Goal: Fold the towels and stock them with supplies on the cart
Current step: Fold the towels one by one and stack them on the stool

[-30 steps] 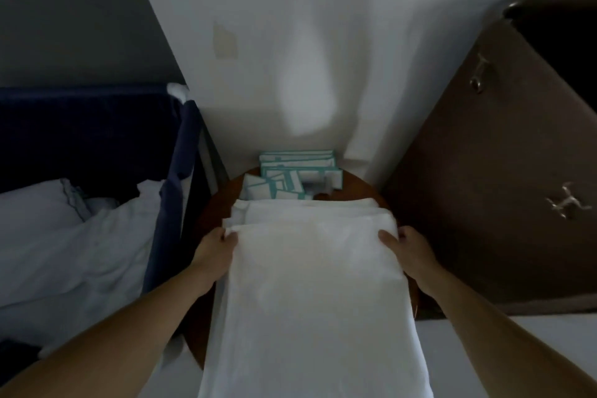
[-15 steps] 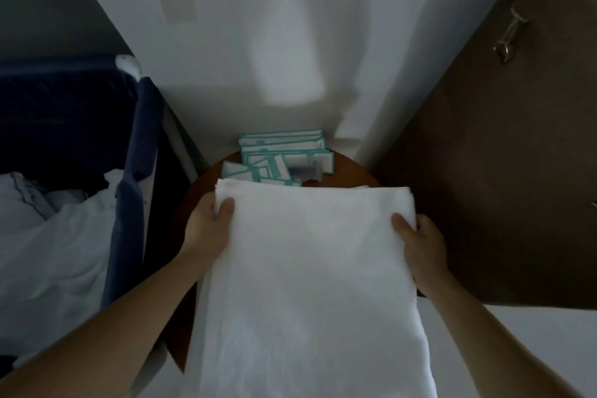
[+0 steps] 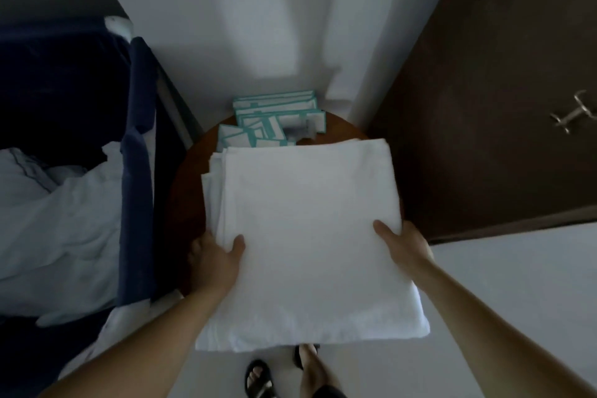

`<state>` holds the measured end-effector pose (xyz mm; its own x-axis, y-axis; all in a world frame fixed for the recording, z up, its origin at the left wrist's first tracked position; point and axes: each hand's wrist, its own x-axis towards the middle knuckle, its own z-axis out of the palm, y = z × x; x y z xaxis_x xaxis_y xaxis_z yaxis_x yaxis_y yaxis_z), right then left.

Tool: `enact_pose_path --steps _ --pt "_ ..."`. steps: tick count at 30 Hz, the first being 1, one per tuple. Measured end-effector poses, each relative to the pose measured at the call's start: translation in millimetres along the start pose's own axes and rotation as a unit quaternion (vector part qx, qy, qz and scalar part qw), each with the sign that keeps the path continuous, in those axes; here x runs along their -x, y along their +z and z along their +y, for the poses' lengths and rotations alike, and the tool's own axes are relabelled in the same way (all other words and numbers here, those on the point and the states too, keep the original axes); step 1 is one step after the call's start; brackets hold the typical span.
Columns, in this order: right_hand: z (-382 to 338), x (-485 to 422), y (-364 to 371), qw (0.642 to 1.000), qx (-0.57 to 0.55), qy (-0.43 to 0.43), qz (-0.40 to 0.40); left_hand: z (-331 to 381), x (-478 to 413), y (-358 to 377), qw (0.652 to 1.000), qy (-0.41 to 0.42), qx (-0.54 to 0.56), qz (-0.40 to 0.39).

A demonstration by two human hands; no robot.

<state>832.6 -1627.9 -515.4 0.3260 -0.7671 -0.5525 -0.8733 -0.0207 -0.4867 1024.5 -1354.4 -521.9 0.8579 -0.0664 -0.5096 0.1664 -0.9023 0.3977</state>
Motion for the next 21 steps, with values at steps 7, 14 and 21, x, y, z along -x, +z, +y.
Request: enact_pose_path --steps 7,14,21 --pt "27.0 47.4 8.1 0.998 0.014 0.061 -0.024 -35.6 44.3 4.6 0.997 -0.045 -0.047 -0.046" --pt "24.7 55.8 11.3 0.997 0.057 0.053 -0.005 -45.2 48.2 -13.9 0.989 0.002 -0.057 -0.139" --pt "24.8 42.9 3.1 0.999 0.008 0.01 0.049 -47.7 45.2 -32.8 0.982 0.034 -0.128 -0.135"
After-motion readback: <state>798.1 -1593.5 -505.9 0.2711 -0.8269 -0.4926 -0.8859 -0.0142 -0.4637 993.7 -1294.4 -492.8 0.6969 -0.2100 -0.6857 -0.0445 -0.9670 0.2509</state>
